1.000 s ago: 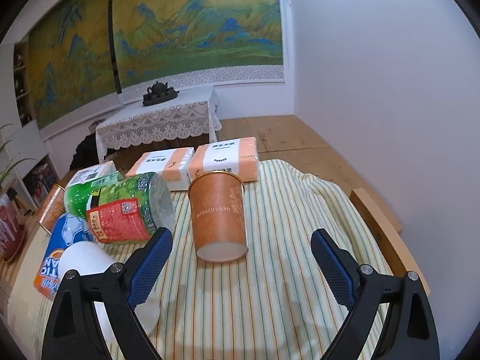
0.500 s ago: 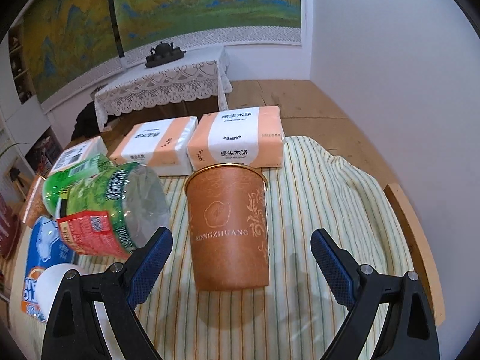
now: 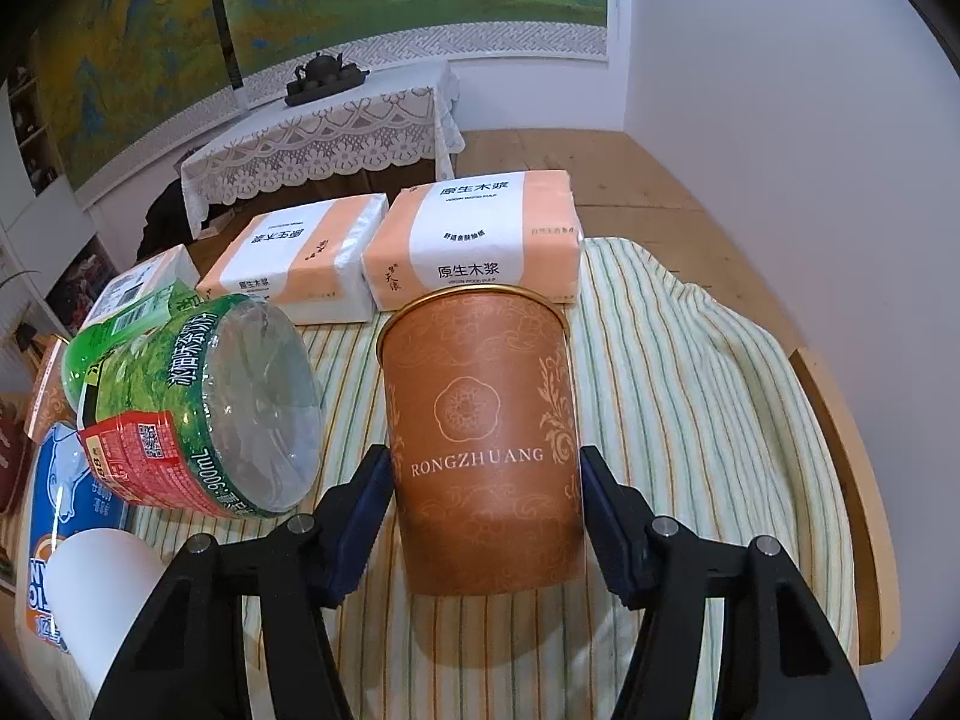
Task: Flip cup upside down
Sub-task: 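Lift the brown paper cup off the table with the right gripper, then rotate the held cup over and carry it toward the left gripper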
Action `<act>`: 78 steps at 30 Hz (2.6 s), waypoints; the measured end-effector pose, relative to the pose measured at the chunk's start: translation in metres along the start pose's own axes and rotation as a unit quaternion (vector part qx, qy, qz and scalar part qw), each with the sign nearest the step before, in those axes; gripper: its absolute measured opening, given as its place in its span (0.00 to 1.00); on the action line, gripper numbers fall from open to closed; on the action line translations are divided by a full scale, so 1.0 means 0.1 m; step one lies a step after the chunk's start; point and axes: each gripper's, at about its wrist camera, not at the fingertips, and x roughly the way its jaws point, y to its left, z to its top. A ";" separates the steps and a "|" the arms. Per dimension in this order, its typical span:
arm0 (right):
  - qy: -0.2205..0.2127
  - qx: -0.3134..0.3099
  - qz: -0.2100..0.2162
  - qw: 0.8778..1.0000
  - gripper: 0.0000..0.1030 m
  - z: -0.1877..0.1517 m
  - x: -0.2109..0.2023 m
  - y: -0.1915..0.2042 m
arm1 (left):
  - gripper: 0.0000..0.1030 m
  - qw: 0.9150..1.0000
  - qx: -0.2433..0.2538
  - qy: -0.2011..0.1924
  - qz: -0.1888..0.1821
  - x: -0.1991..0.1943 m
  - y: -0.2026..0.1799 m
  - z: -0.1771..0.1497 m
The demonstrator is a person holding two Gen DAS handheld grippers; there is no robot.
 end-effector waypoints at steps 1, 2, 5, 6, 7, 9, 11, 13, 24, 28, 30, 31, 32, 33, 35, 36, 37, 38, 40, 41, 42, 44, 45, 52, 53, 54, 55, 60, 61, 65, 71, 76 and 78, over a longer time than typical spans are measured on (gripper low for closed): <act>-0.001 0.000 0.001 1.000 0.55 -0.01 -0.01 0.00 | 0.99 1.000 -0.001 -0.001 0.001 -0.01 0.01 0.00; -0.003 0.001 0.001 1.000 0.55 -0.02 -0.03 -0.01 | 0.99 1.000 -0.001 -0.001 0.001 -0.02 0.02 0.00; -0.013 0.006 0.000 1.000 0.55 -0.09 -0.15 -0.03 | 0.99 1.000 -0.002 -0.003 0.001 -0.07 0.03 -0.02; -0.017 0.007 -0.001 1.000 0.55 -0.11 -0.20 -0.04 | 0.99 1.000 -0.001 -0.004 0.001 -0.09 0.04 -0.02; -0.022 0.006 -0.002 1.000 0.55 -0.15 -0.27 -0.04 | 0.99 1.000 -0.001 -0.005 0.000 -0.11 0.04 -0.02; -0.033 -0.001 -0.006 0.999 0.55 -0.21 -0.42 -0.03 | 0.99 1.000 -0.001 -0.008 -0.001 -0.16 0.05 -0.02; -0.045 -0.009 -0.006 0.999 0.55 -0.28 -0.60 -0.01 | 0.99 1.000 0.000 -0.011 -0.002 -0.21 0.06 -0.03; -0.059 -0.018 0.001 0.998 0.55 -0.41 -0.84 0.03 | 0.99 1.000 0.001 -0.014 -0.002 -0.26 0.07 -0.04; -0.097 -0.066 0.062 0.991 0.55 -1.09 -1.68 0.49 | 0.99 1.000 0.011 -0.015 -0.001 -0.47 0.15 -0.14; -0.089 -0.081 0.102 0.987 0.55 -1.34 -1.78 0.76 | 0.99 1.000 0.009 -0.016 -0.001 -0.53 0.18 -0.17; -0.086 -0.094 0.107 0.986 0.55 -1.42 -1.76 0.91 | 0.99 1.000 0.008 -0.016 0.000 -0.54 0.20 -0.18; -0.084 -0.102 0.112 0.985 0.55 -1.47 -1.75 1.01 | 0.99 1.000 0.006 -0.016 0.000 -0.55 0.22 -0.19; -0.082 -0.107 0.115 0.984 0.55 -1.51 -1.72 1.08 | 0.99 1.000 0.005 -0.016 0.000 -0.57 0.23 -0.20; -0.079 -0.110 0.119 0.984 0.55 -1.55 -1.71 1.16 | 0.99 1.000 0.004 -0.016 0.001 -0.58 0.24 -0.21; -0.072 -0.115 0.125 0.983 0.55 -1.60 -1.63 1.30 | 0.99 1.000 0.004 -0.016 0.003 -0.59 0.27 -0.22; -0.070 -0.117 0.126 0.983 0.55 -1.62 -1.59 1.36 | 0.99 1.000 0.003 -0.016 0.004 -0.60 0.28 -0.23; -0.067 -0.117 0.127 0.983 0.55 -1.62 -1.55 1.38 | 0.99 1.000 0.002 -0.016 0.005 -0.60 0.30 -0.24; -0.064 -0.117 0.129 0.983 0.55 -1.64 -1.50 1.43 | 0.99 1.000 0.000 -0.016 0.007 -0.61 0.32 -0.24; -0.063 -0.117 0.128 0.983 0.55 -1.66 -1.43 1.50 | 0.99 1.000 -0.004 -0.017 0.008 -0.61 0.35 -0.25; -0.065 -0.118 0.124 0.983 0.55 -1.68 -1.40 1.54 | 0.99 1.000 -0.005 -0.017 0.009 -0.62 0.36 -0.25; -0.066 -0.119 0.121 0.983 0.55 -1.69 -1.37 1.57 | 0.99 1.000 -0.006 -0.018 0.010 -0.62 0.37 -0.26; -0.062 -0.116 0.121 0.984 0.56 -1.71 -1.32 1.58 | 0.99 1.000 -0.007 -0.019 0.010 -0.63 0.38 -0.27; -0.060 -0.116 0.122 0.984 0.56 -1.71 -1.30 1.60 | 0.99 1.000 -0.007 -0.019 0.011 -0.63 0.39 -0.27; -0.059 -0.115 0.131 0.983 0.62 -1.73 -1.29 1.58 | 0.99 1.000 -0.009 -0.013 0.007 -0.60 0.36 -0.29; -0.060 -0.114 0.131 0.983 0.66 -1.73 -1.29 1.58 | 0.99 1.000 -0.008 -0.013 0.006 -0.60 0.36 -0.30; -0.061 -0.112 0.133 0.983 0.68 -1.73 -1.30 1.57 | 0.99 1.000 -0.007 -0.013 0.006 -0.60 0.35 -0.31; -0.063 -0.111 0.135 0.983 0.70 -1.72 -1.31 1.56 | 0.99 1.000 -0.007 -0.013 0.005 -0.59 0.34 -0.31; -0.072 -0.105 0.151 0.980 0.72 -1.73 -1.44 1.50 | 0.99 1.000 -0.009 -0.010 -0.002 -0.58 0.28 -0.35; -0.075 -0.105 0.152 0.980 0.72 -1.74 -1.48 1.48 | 0.99 1.000 -0.009 -0.010 -0.003 -0.58 0.27 -0.35; -0.095 -0.092 0.150 0.980 0.73 -1.83 -1.70 1.27 | 0.99 1.000 -0.016 -0.018 -0.014 -0.63 0.17 -0.36; -0.111 -0.030 0.133 0.984 0.73 -2.00 -1.92 0.78 | 0.99 0.998 0.001 -0.025 -0.053 -0.66 -0.27 -0.43; -0.123 0.002 0.104 0.987 0.73 -2.13 -2.02 0.42 | 0.99 0.996 0.027 -0.017 -0.088 -0.61 -0.85 -0.53; -0.128 0.007 0.094 0.987 0.73 -2.17 -2.04 0.31 | 0.99 0.995 0.032 -0.017 -0.093 -0.55 -1.05 -0.56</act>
